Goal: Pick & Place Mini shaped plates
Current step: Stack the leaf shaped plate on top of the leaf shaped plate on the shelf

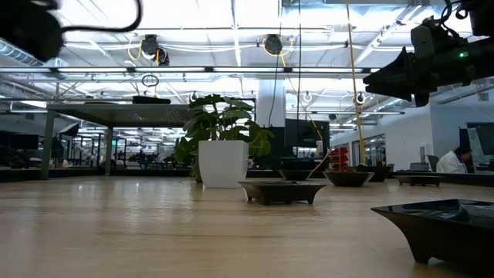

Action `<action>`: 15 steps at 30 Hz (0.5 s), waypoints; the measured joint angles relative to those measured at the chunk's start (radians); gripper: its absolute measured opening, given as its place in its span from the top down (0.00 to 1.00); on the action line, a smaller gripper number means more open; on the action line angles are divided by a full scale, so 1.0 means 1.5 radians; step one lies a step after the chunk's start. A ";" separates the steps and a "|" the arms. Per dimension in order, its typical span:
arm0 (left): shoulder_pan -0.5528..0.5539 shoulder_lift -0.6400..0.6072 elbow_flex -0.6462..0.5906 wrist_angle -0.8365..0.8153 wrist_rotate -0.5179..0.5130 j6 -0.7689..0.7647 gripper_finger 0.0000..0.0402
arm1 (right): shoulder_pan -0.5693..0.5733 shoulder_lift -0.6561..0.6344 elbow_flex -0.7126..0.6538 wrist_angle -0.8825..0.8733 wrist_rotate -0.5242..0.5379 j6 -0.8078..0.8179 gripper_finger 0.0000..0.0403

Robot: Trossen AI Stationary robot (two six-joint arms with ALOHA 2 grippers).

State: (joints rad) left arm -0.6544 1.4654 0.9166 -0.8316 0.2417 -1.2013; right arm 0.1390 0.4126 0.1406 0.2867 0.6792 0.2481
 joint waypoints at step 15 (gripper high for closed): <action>-0.093 0.001 -0.096 0.142 -0.001 0.083 0.53 | 0.000 0.000 0.000 0.000 0.000 0.000 0.64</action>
State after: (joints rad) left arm -0.7936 1.4662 0.7725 -0.6183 0.2396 -1.0774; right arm 0.1390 0.4126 0.1406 0.2867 0.6790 0.2483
